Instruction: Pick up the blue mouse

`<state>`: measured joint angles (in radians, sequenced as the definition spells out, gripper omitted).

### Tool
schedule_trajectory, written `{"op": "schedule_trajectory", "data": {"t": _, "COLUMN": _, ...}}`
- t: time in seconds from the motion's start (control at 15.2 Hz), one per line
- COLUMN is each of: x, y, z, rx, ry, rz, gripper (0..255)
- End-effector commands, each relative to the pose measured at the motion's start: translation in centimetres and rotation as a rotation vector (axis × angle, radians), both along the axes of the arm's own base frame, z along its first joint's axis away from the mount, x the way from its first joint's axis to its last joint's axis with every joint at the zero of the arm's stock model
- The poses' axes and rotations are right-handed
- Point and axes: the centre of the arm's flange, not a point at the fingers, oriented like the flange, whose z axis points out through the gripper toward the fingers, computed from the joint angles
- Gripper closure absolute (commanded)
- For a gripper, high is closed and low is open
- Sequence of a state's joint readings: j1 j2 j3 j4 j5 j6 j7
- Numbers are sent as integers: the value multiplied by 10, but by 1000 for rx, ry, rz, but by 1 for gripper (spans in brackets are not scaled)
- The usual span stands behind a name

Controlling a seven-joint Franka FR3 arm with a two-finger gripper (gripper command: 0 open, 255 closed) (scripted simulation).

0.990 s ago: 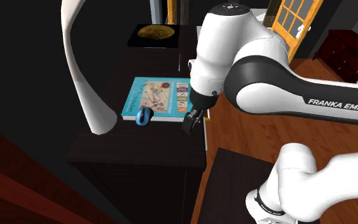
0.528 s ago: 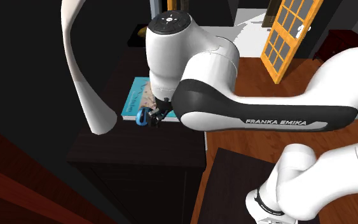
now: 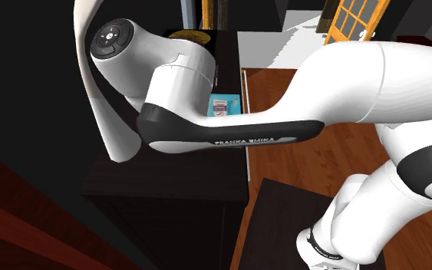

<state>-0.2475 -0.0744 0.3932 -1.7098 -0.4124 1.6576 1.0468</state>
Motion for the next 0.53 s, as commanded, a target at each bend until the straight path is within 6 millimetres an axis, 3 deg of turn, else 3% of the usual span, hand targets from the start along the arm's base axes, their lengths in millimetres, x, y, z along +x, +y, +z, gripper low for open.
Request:
{"op": "schedule_trajectory", "data": {"t": 0.0, "x": 13, "y": 1, "z": -7, "rx": -22, "ry": -11, "rz": -42, "gripper": 0}}
{"op": "schedule_trajectory", "data": {"t": 0.46, "x": 13, "y": 1, "z": -42, "rx": -22, "ry": -11, "rz": -42, "gripper": 0}}
